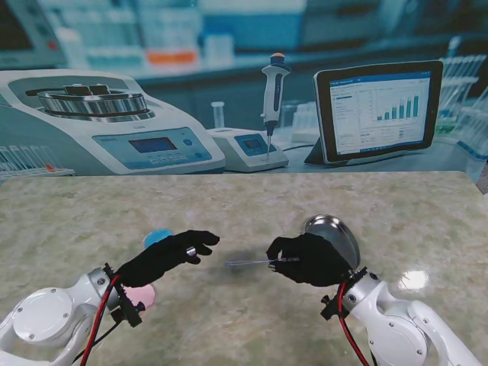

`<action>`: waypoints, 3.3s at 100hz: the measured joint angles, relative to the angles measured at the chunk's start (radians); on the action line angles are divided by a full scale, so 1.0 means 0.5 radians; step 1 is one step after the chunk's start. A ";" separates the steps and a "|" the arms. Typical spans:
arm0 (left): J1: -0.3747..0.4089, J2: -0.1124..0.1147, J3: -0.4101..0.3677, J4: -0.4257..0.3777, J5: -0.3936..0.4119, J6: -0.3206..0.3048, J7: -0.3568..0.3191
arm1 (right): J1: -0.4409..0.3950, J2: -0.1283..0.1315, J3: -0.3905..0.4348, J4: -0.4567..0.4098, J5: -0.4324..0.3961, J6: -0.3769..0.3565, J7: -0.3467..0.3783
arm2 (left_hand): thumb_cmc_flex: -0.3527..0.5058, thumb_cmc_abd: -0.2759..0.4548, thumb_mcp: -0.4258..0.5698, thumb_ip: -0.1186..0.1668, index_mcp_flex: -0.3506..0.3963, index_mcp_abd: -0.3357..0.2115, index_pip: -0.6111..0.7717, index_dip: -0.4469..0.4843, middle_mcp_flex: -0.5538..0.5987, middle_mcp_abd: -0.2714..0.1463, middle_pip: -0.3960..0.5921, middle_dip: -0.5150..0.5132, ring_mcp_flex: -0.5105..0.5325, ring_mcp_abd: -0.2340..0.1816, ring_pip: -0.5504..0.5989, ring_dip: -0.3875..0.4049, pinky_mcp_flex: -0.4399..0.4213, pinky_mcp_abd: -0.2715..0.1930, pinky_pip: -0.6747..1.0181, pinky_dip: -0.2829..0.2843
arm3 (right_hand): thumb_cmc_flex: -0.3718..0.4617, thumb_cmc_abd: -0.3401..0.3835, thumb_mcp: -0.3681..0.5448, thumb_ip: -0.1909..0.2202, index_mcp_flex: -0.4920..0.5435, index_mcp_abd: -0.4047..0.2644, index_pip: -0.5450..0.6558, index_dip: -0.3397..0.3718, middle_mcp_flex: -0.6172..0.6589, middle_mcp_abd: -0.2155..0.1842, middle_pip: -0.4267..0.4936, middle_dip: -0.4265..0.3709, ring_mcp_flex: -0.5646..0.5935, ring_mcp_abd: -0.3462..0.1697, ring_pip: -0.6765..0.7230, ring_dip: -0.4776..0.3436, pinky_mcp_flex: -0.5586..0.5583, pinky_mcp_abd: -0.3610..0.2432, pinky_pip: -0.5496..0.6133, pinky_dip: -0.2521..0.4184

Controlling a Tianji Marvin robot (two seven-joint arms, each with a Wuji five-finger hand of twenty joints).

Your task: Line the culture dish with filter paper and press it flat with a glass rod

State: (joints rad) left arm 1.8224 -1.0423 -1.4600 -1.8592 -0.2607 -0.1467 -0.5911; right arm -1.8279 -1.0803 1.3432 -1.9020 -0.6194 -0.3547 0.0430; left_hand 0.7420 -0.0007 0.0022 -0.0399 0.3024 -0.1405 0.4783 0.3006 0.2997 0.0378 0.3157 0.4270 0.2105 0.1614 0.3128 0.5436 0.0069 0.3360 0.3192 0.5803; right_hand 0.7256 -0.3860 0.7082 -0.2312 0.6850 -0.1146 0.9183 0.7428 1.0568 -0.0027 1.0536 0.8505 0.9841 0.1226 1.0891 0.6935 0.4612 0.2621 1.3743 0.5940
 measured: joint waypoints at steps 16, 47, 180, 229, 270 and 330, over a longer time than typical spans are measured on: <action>0.001 0.001 0.008 -0.012 -0.069 0.024 -0.058 | 0.031 0.004 -0.028 0.000 -0.001 -0.010 0.003 | 0.000 0.000 0.000 0.000 0.010 -0.010 0.023 0.020 0.073 0.023 0.033 0.041 0.049 0.013 0.050 0.004 0.016 0.013 0.101 0.000 | 0.000 0.000 0.000 0.000 0.000 0.000 0.000 0.021 0.000 0.000 0.000 0.016 0.000 0.000 0.000 0.000 0.000 0.000 0.000 0.000; -0.001 0.014 0.038 -0.040 -0.124 0.054 -0.145 | 0.090 0.009 -0.078 0.003 -0.004 -0.046 0.024 | -0.002 0.000 0.000 0.000 0.091 -0.011 0.066 0.057 0.130 0.066 0.054 0.074 0.073 0.050 0.141 0.047 0.016 0.037 0.292 0.001 | 0.000 0.000 0.000 0.000 0.000 0.000 0.000 0.043 0.000 0.000 -0.002 0.017 0.000 0.000 0.000 0.001 0.000 0.000 0.000 0.001; -0.080 0.074 0.105 -0.147 -0.003 0.169 -0.346 | 0.262 0.024 -0.184 0.048 -0.179 -0.182 0.013 | -0.053 0.000 0.000 0.000 0.213 0.069 0.219 0.275 0.392 0.146 0.240 0.324 0.311 0.190 0.953 0.539 0.187 0.130 1.501 0.350 | 0.000 0.000 -0.002 0.000 0.000 -0.003 0.000 0.069 0.001 0.000 -0.023 0.018 0.000 0.000 0.000 0.025 0.000 0.000 0.000 0.025; -0.029 0.062 0.096 -0.225 -0.010 0.244 -0.214 | 0.298 0.016 -0.223 0.111 -0.132 -0.233 -0.053 | -0.050 0.000 0.000 0.000 0.251 0.380 0.684 0.587 0.628 0.157 0.573 0.601 0.518 0.282 1.338 0.726 0.384 0.187 1.832 0.423 | 0.000 0.000 0.000 0.000 0.000 -0.010 0.000 0.029 0.002 0.000 -0.026 0.018 0.000 0.000 0.000 0.025 0.000 0.000 0.000 0.026; 0.003 0.038 0.121 -0.305 0.202 0.316 -0.014 | 0.323 0.012 -0.277 0.143 -0.119 -0.282 -0.083 | 0.228 -0.168 -0.002 0.003 0.255 0.233 1.402 1.270 0.877 0.065 1.261 0.956 0.941 0.043 2.059 0.973 0.851 0.254 2.150 0.763 | 0.000 -0.001 0.001 0.000 0.002 -0.011 0.000 -0.050 0.003 0.000 -0.051 0.018 0.000 0.000 0.000 0.025 0.000 0.000 0.000 0.027; 0.025 0.018 0.108 -0.316 0.194 0.311 0.049 | 0.329 -0.003 -0.304 0.148 -0.120 -0.284 -0.148 | 0.304 -0.201 -0.001 0.002 0.339 0.043 1.274 1.256 0.913 0.149 1.021 0.873 0.932 0.176 1.978 0.991 0.798 0.277 2.190 0.787 | -0.023 -0.052 0.092 0.000 0.084 0.063 0.018 -0.192 0.151 0.000 -0.126 -0.038 0.134 0.011 -0.002 0.025 0.162 0.024 0.000 0.028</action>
State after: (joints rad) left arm 1.8347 -1.0335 -1.4061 -2.0173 -0.1636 0.0089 -0.5666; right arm -1.6634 -1.0818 1.1913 -1.8280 -0.6793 -0.4969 -0.0308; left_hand 0.8940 -0.1013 0.0018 -0.0388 0.4719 -0.1192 1.1153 0.9286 0.7564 0.1121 0.8261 0.8634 0.6767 0.2493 1.3016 1.0392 0.4060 0.4745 1.4144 0.9740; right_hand 0.7142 -0.4122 0.7542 -0.2312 0.7268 -0.0833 0.9274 0.6466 1.1325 -0.0027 0.9904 0.8314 1.0510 0.1280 1.0880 0.7061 0.5423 0.2740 1.3743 0.6083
